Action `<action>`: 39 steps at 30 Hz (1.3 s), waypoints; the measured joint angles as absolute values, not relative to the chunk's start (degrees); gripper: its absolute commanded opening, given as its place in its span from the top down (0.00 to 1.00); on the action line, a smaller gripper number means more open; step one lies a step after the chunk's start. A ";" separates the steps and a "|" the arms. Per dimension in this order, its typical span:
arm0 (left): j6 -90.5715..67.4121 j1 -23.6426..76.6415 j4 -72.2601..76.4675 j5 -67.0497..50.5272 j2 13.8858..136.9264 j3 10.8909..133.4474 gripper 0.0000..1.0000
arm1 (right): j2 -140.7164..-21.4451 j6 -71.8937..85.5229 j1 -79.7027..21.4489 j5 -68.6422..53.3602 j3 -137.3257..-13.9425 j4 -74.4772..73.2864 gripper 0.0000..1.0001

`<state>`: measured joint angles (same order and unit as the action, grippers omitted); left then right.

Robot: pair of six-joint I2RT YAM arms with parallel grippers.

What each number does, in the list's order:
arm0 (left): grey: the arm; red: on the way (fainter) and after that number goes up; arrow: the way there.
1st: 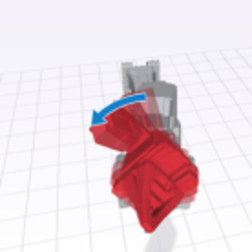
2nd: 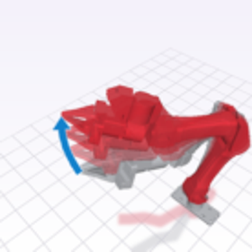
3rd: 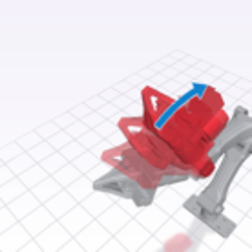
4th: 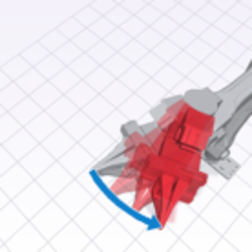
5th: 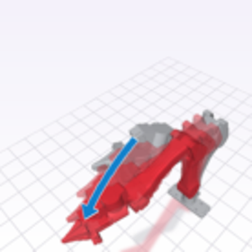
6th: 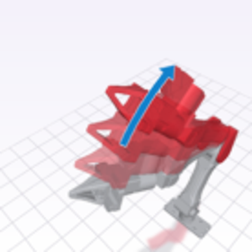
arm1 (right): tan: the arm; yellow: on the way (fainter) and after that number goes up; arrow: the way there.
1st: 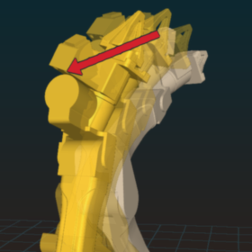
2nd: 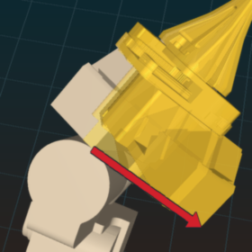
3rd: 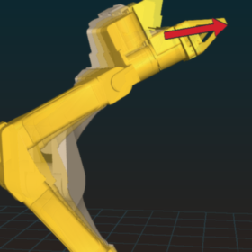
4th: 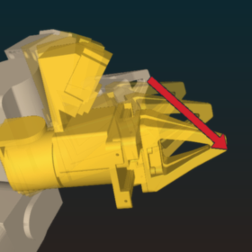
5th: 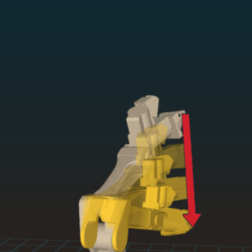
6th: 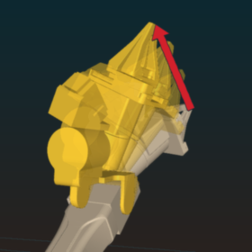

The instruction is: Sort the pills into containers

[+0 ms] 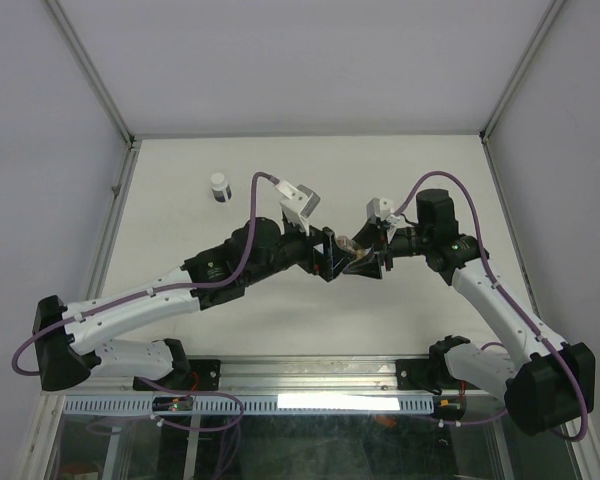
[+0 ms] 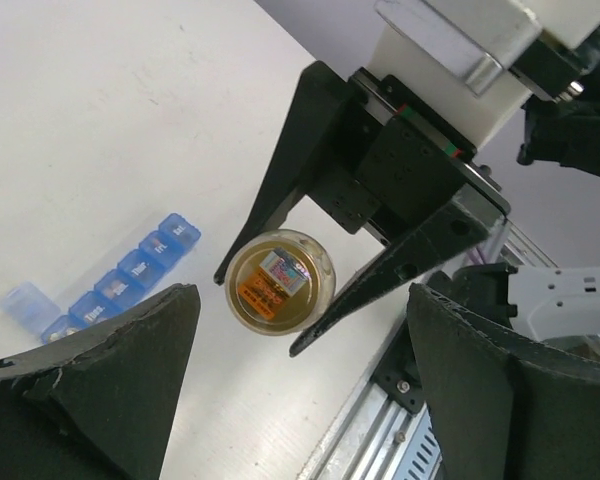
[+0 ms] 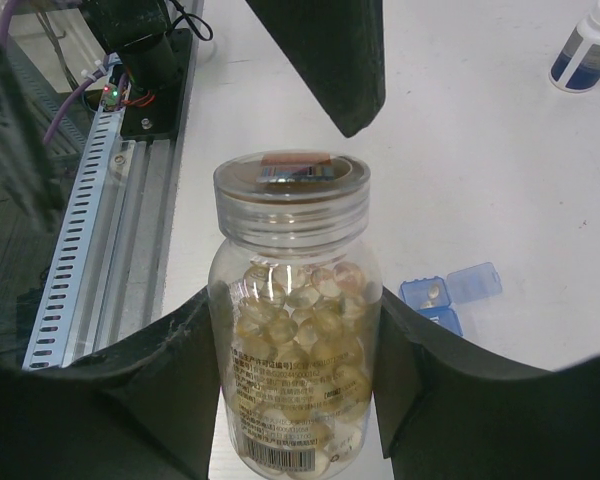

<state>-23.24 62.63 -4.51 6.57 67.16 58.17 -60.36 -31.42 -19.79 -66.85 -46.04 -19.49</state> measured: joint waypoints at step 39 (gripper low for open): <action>-15.92 62.13 -10.48 4.36 73.10 64.25 0.76 | -60.45 -31.59 -19.62 -66.81 -46.04 -20.49 1.00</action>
<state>-15.92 62.13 -10.48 4.36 73.10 64.25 -60.45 -31.59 -19.62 -66.81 -46.04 -20.49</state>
